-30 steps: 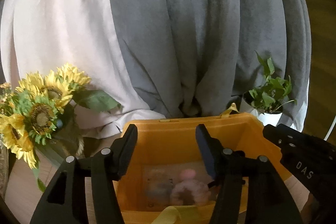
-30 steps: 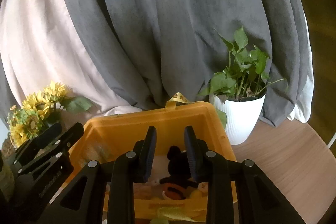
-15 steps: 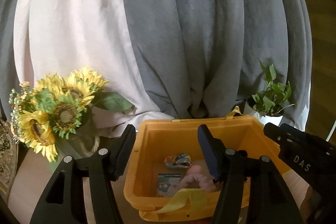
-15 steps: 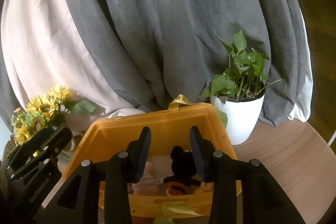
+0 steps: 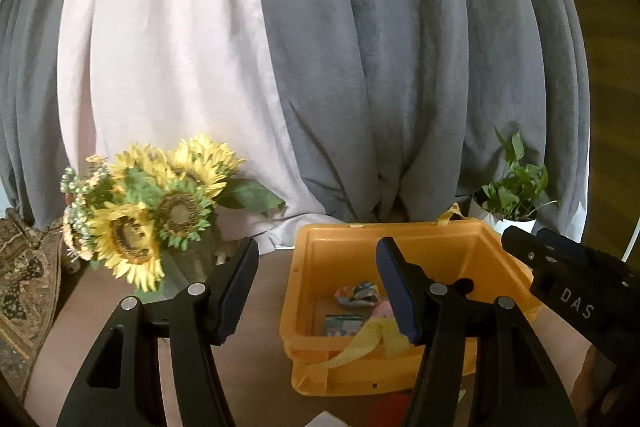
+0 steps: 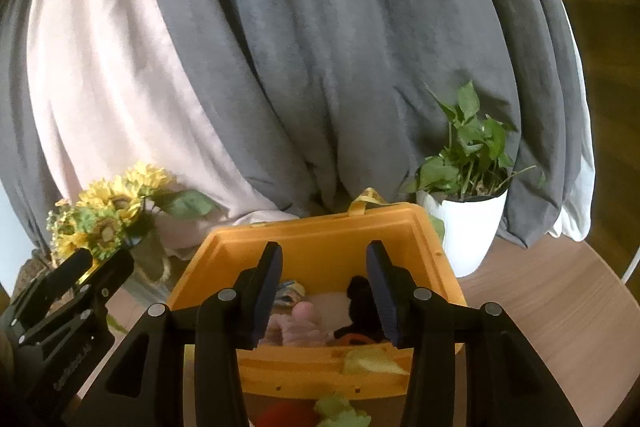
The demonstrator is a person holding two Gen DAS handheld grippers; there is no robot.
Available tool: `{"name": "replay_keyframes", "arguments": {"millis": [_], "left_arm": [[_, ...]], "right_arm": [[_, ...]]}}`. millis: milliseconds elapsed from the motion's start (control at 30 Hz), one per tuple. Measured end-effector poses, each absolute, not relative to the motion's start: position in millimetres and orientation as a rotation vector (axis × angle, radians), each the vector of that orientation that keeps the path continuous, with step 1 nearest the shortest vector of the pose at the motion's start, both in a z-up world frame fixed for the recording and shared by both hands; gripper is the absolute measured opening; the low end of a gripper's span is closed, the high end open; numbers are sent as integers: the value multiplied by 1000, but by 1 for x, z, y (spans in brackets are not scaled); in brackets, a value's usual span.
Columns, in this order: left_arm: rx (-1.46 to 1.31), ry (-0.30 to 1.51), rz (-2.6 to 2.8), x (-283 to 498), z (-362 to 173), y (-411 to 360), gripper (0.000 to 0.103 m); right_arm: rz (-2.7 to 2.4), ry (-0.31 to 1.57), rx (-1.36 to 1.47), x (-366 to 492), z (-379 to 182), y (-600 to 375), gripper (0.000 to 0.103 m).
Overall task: Organize soft objects
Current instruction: 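Withdraw both open tools from the crate toward the fuzzy plush and white tissue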
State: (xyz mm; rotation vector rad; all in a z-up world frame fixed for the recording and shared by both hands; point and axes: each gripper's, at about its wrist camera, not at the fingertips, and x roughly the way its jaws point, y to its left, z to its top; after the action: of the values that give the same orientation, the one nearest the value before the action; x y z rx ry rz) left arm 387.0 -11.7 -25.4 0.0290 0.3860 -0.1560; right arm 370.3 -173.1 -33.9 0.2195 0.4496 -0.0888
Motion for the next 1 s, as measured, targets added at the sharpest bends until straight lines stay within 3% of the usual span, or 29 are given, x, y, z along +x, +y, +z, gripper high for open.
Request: {"name": "replay_keyframes", "arguments": {"millis": [667, 1000], "left_arm": [[65, 442, -150, 328, -46, 26, 60], [65, 501, -164, 315, -67, 32, 60]], "right_arm": [[-38, 497, 195, 324, -49, -128, 57], [-9, 551, 174, 313, -69, -114, 57]]}}
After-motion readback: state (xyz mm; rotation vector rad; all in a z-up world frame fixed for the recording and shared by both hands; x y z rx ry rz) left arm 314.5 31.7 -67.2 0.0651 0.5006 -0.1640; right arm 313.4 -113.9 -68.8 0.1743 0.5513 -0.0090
